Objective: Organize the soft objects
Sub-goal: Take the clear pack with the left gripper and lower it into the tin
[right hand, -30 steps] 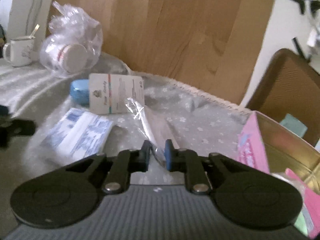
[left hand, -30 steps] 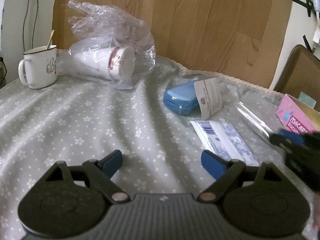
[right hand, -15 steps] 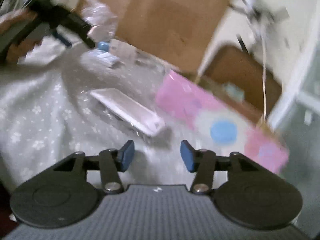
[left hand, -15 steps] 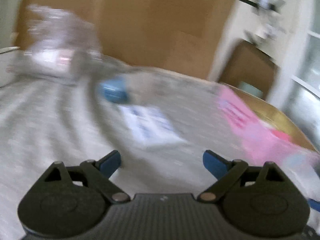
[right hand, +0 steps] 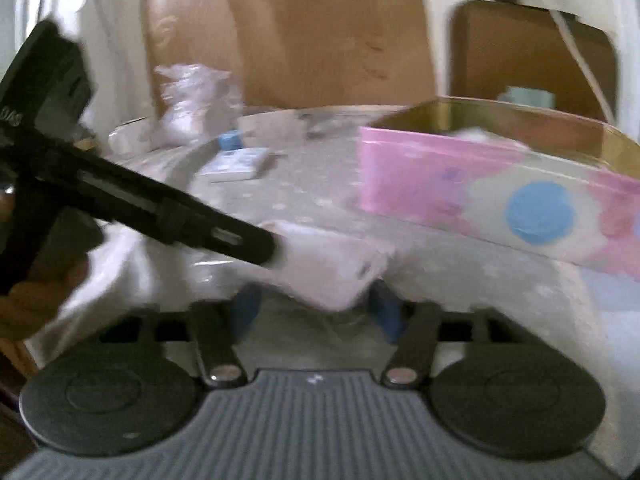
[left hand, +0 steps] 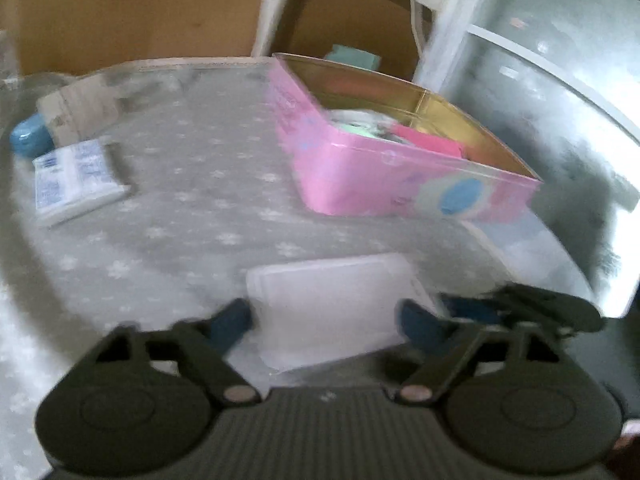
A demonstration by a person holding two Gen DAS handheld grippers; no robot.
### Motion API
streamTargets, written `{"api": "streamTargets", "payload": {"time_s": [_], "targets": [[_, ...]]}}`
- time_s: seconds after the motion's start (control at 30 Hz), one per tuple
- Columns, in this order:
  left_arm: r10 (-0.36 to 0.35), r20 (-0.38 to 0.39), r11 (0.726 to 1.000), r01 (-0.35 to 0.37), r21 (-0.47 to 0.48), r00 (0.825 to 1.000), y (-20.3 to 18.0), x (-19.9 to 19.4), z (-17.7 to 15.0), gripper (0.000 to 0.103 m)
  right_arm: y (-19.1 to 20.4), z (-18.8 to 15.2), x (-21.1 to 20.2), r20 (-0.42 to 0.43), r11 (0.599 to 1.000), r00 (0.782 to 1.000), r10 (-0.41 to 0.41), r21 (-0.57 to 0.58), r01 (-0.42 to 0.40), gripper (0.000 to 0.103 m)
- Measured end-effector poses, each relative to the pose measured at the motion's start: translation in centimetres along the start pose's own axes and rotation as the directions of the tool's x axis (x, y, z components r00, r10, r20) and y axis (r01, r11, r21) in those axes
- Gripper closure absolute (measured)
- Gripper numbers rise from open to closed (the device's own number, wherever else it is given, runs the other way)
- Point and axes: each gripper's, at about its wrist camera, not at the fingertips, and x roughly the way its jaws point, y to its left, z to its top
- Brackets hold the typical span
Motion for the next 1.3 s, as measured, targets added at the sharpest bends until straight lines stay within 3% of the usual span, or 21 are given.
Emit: {"api": "streamTargets", "payload": {"time_s": [0.07, 0.17, 0.3, 0.4, 0.53, 0.73, 0.83, 0.87, 0.93, 0.97, 1.17, 1.3], "targets": [[0.008, 0.017, 1.000, -0.009, 0.012, 1.000, -0.4, -0.7, 0.5, 0.022, 1.3, 0.2, 0.0, 0.037, 0.997, 0.998, -0.052, -0.051, 0.054, 0.045], [-0.051, 0.068, 0.999, 0.050, 0.008, 0.996, -0.8, -2.2, 2.6, 0.024, 0.8, 1.4, -1.1, 0.126, 0.995, 0.989, -0.078, -0.055, 0.085, 0.045], [-0.091, 0.157, 0.991, 0.074, 0.109, 0.983, -3.8, -2.9, 6.0, 0.023, -0.9, 3.6, -3.2, 0.252, 0.989, 0.958, -0.134, -0.029, 0.146, 0.045], [-0.120, 0.173, 0.983, 0.093, 0.158, 0.978, -5.7, -1.1, 8.6, 0.023, -3.1, 4.8, -3.7, 0.299, 0.977, 0.933, -0.201, -0.013, 0.214, 0.045], [-0.159, 0.154, 0.975, 0.131, 0.178, 0.975, -7.9, 2.9, 11.7, 0.023, -7.0, 5.5, -3.4, 0.308, 0.955, 0.906, -0.290, 0.037, 0.293, 0.045], [-0.161, 0.127, 0.972, 0.135, 0.192, 0.979, -10.5, 8.1, 14.3, 0.023, -11.9, 6.0, -2.5, 0.275, 0.932, 0.891, -0.362, 0.092, 0.351, 0.045], [-0.137, 0.119, 0.975, 0.112, 0.192, 0.983, -11.3, 10.6, 15.0, 0.013, -13.3, 5.9, -1.9, 0.261, 0.917, 0.879, -0.398, 0.102, 0.385, 0.041], [-0.105, 0.125, 0.977, 0.078, 0.200, 0.987, -11.4, 11.0, 14.8, 0.012, -13.6, 5.8, -1.3, 0.256, 0.895, 0.859, -0.444, 0.093, 0.435, 0.037], [-0.066, 0.136, 0.976, 0.035, 0.216, 0.989, -11.7, 11.5, 14.2, 0.010, -13.7, 5.4, -0.2, 0.257, 0.807, 0.771, -0.583, 0.076, 0.585, 0.016], [-0.057, 0.148, 0.977, 0.024, 0.213, 0.987, -11.7, 11.4, 13.9, 0.010, -13.7, 5.2, 0.0, 0.259, 0.791, 0.753, -0.605, 0.083, 0.606, 0.016], [-0.003, 0.182, 0.968, -0.043, 0.246, 0.983, -12.5, 9.5, 12.9, 0.009, -11.3, 3.8, -0.5, 0.316, 0.775, 0.716, -0.623, 0.121, 0.620, 0.017], [0.032, 0.196, 0.964, -0.082, 0.254, 0.980, -12.9, 7.8, 12.4, 0.009, -10.2, 4.1, -1.2, 0.337, 0.791, 0.723, -0.603, 0.137, 0.596, 0.016]]}}
